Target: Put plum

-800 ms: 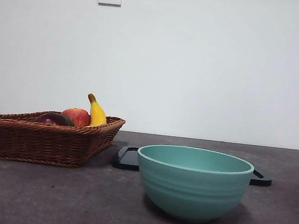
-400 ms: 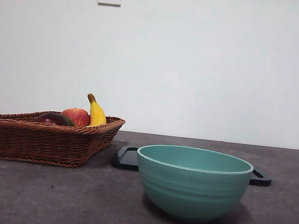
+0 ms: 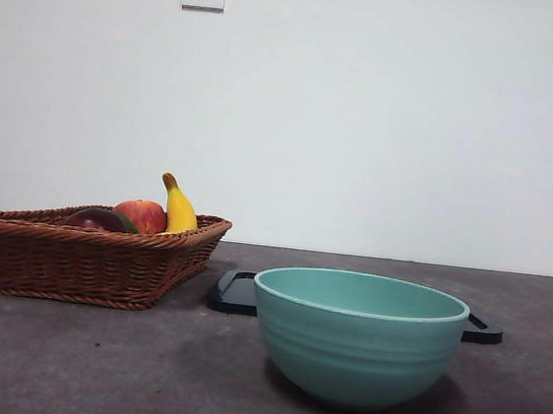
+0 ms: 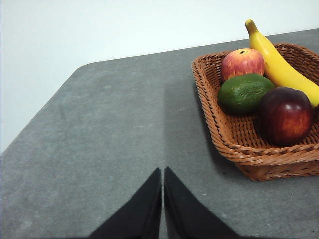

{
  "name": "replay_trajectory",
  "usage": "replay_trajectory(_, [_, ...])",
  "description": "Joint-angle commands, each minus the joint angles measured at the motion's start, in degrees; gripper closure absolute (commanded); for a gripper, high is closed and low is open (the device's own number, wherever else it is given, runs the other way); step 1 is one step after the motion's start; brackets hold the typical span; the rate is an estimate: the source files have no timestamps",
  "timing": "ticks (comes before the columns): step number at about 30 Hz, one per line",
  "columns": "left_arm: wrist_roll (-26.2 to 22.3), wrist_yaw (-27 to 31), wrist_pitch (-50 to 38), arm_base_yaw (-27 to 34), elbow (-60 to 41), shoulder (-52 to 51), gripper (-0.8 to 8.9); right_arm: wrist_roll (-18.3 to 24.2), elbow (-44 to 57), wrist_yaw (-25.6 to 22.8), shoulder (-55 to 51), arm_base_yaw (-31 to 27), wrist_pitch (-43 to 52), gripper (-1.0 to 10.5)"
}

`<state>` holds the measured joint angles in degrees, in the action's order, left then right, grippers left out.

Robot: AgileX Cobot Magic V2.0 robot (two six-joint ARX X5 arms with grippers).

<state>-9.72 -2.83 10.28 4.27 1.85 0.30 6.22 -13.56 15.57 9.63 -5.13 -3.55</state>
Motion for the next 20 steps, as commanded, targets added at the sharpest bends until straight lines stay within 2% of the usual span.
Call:
replay_trajectory(1, [0.3,0.1,0.4,0.1,-1.2,-0.1,8.07,0.6,3.3,-1.4,-2.6,-0.4,1.5,9.4])
replay_trajectory(6, [0.3,0.1,0.4,0.1,-1.2,-0.1,8.07,0.2,8.8,-4.1,-6.6,-0.4,2.3,9.4])
replay_trajectory(11, [0.3,0.1,0.4,0.1,-1.2,-0.1,8.07,-0.8,12.6,-4.1,-9.2,-0.4,2.2,9.4])
replay_trajectory(20, [0.3,0.1,0.4,0.1,-1.2,-0.1,8.07,-1.4,13.0,-5.2,-9.4,-0.4,-4.7,9.4])
